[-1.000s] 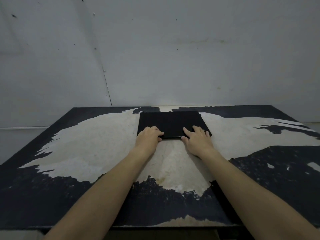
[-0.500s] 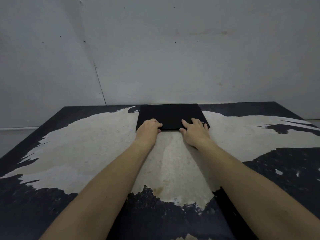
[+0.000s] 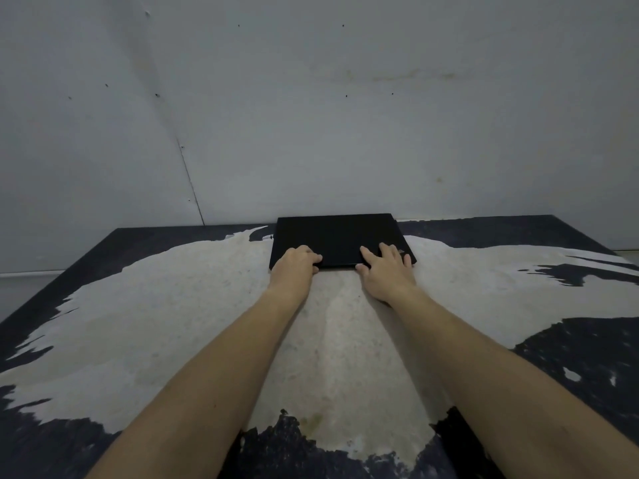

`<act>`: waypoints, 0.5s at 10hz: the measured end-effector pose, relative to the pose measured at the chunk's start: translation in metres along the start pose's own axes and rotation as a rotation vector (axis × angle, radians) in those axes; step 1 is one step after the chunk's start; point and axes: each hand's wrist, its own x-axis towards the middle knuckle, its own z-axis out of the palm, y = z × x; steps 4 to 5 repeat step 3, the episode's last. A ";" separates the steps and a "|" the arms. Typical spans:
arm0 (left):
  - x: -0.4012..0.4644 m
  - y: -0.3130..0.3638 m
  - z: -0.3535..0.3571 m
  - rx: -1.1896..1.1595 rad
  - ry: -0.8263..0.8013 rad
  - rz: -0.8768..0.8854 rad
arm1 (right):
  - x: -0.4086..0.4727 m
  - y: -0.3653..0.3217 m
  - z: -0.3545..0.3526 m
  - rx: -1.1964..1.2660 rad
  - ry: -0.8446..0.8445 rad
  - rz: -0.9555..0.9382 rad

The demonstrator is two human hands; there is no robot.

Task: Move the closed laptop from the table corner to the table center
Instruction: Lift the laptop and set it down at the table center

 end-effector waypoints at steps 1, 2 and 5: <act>-0.003 0.005 -0.005 -0.002 -0.044 -0.005 | -0.004 -0.002 -0.002 0.010 -0.028 0.014; -0.009 0.013 -0.014 0.041 -0.116 -0.020 | -0.009 -0.005 -0.006 0.069 -0.048 0.049; -0.017 0.016 -0.030 0.035 -0.067 -0.048 | -0.015 -0.014 -0.020 0.083 -0.006 0.051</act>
